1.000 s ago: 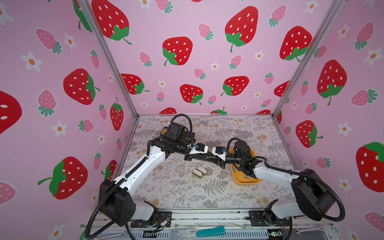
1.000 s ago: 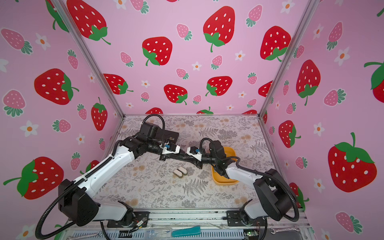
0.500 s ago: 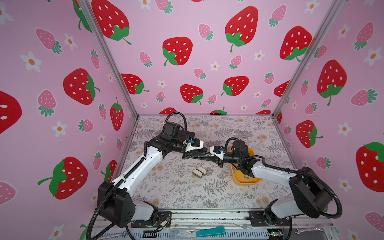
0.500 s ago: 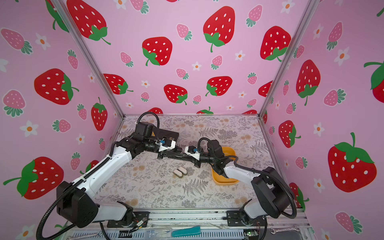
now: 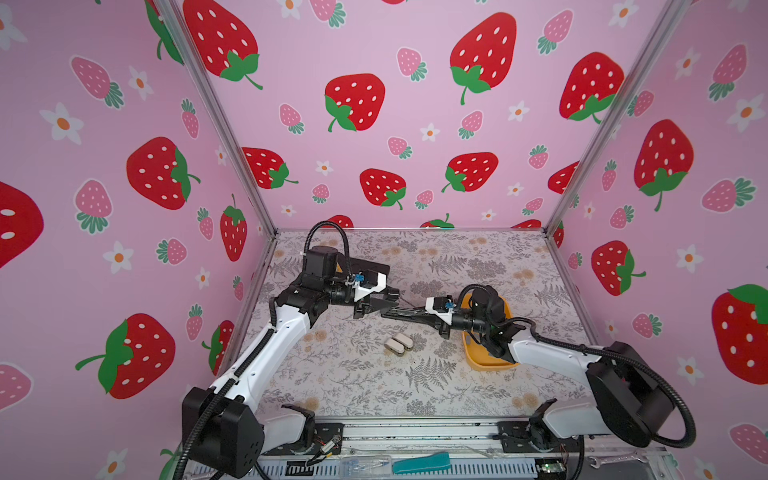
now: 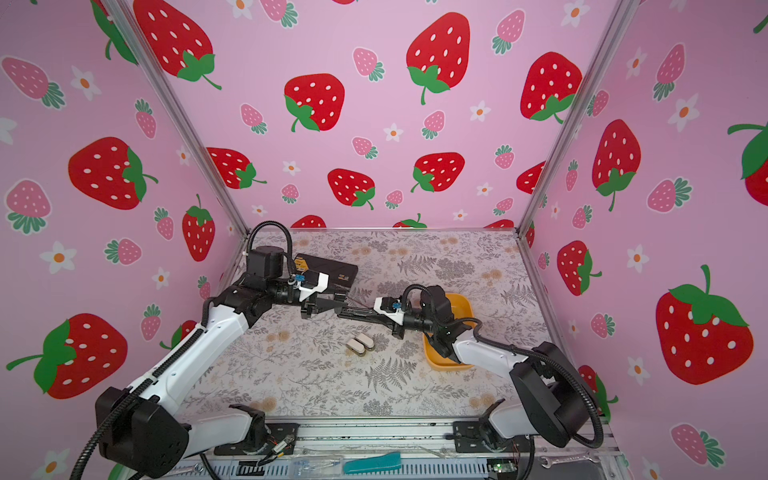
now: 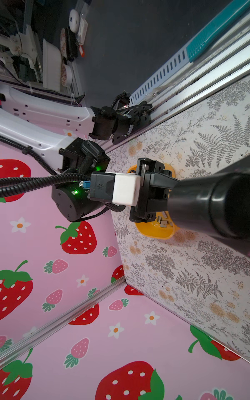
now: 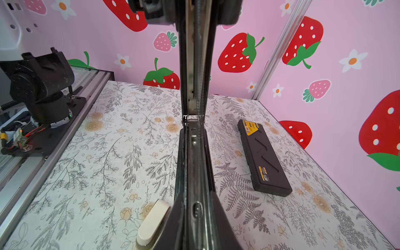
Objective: Load the staples into the stapler
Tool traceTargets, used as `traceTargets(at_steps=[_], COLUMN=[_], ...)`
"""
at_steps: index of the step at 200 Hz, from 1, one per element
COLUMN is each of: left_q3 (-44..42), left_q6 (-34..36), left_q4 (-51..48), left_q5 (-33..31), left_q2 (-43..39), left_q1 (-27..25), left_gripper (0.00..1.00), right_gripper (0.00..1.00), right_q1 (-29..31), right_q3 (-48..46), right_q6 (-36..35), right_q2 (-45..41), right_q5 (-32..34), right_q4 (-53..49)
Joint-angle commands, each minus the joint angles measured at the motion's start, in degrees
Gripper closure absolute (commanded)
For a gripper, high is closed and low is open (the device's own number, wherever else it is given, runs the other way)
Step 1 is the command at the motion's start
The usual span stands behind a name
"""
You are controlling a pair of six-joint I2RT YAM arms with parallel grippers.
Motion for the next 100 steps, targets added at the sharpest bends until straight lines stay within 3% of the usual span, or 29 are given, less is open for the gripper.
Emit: traceTargets(at_steps=[1, 100], left_q3=[0.5, -2.7], left_q6=[-4.3, -12.3], left_q4=[9.5, 16.8], left_q5=[-0.8, 1.9], left_q2=[-2.9, -5.6], left_q1=[2.9, 8.6], left_gripper=[1.0, 1.0], right_gripper=[1.0, 1.0], right_q1=[-0.3, -1.4], right_q3=[-2.9, -9.0], right_q6=[-3.0, -1.2], right_q2=[-1.8, -10.3], right_q5=[0.2, -2.2], right_q4=[-1.1, 4.0])
